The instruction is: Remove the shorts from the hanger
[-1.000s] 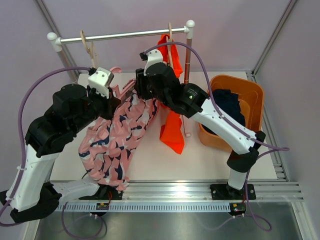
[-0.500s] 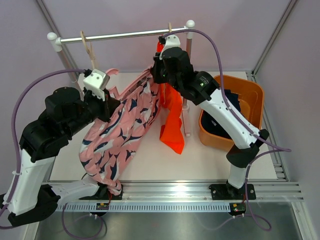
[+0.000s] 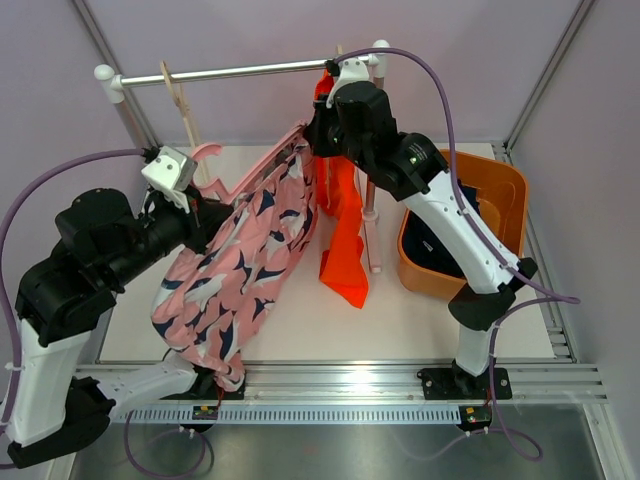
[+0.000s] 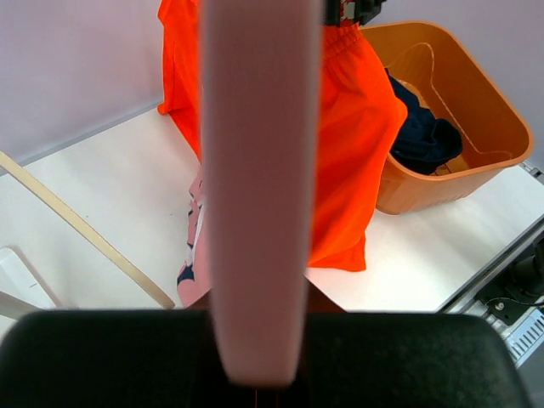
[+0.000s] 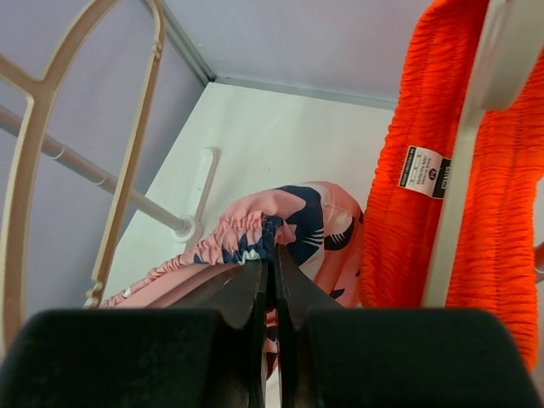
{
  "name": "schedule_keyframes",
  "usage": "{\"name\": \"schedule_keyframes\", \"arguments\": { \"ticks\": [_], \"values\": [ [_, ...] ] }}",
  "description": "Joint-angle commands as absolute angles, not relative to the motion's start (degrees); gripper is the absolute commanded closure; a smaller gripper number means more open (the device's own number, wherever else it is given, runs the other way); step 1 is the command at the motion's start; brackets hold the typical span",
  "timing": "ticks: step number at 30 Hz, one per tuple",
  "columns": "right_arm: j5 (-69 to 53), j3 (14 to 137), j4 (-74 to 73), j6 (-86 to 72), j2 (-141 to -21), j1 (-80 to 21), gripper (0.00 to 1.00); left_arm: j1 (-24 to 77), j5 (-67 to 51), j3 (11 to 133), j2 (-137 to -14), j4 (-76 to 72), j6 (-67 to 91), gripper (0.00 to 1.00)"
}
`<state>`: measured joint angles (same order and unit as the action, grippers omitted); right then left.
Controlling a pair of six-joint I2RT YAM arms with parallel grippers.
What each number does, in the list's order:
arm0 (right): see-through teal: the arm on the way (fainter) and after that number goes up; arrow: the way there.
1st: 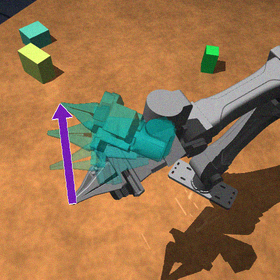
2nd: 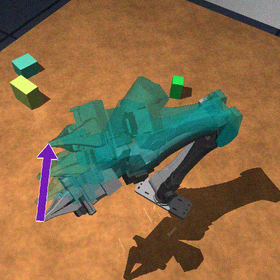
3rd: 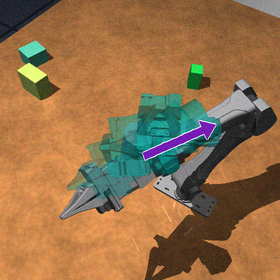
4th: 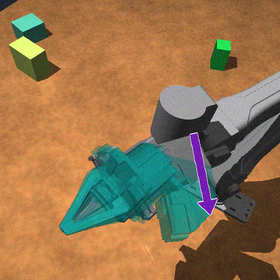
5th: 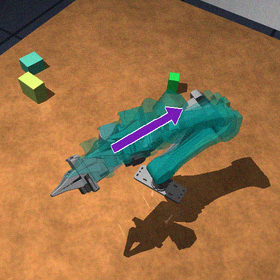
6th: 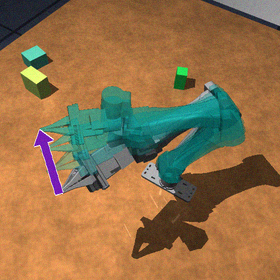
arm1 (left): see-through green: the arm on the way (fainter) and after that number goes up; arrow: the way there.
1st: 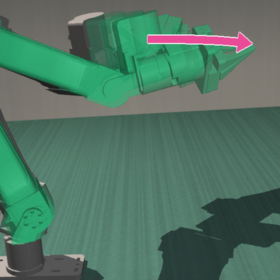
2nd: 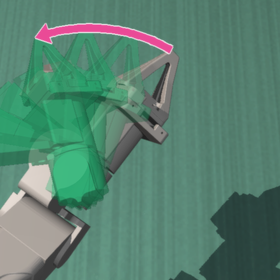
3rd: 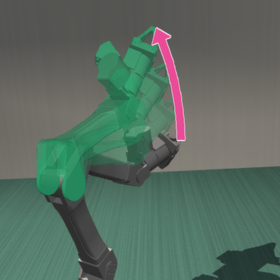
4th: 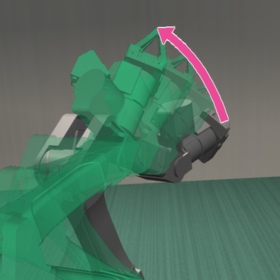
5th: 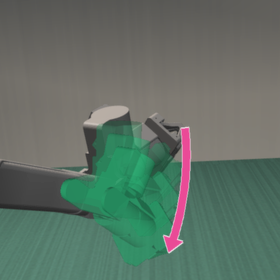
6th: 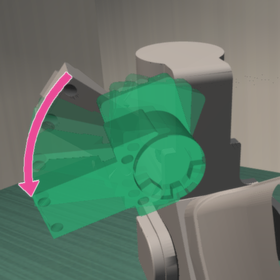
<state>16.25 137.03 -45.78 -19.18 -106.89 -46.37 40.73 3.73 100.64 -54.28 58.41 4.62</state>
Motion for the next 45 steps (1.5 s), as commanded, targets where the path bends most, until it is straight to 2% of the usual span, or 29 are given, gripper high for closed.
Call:
{"name": "schedule_keyframes", "arguments": {
  "ticks": [1,15,30,45],
  "values": [
    [23.29,138.96,-46.23,-17.67,-108.81,-41.31,1.0,40.69,-1.67,103.44,-49.49,57.3,5.19,1.0],
    [24.7,136.14,-45.7,-16.44,-107.4,-40.17,1.0,40.78,-0.35,103.01,-46.32,54.76,5.62,1.0],
    [19.78,129.29,-45.35,-16.88,-103.98,-37.97,1.0,40.69,4.13,99.41,-41.4,47.64,6.15,1.0],
    [19.86,128.06,-47.37,-16.7,-103.89,-33.84,1.0,40.69,6.15,100.99,-40.78,48.69,5.36,1.0]
  ]
}}
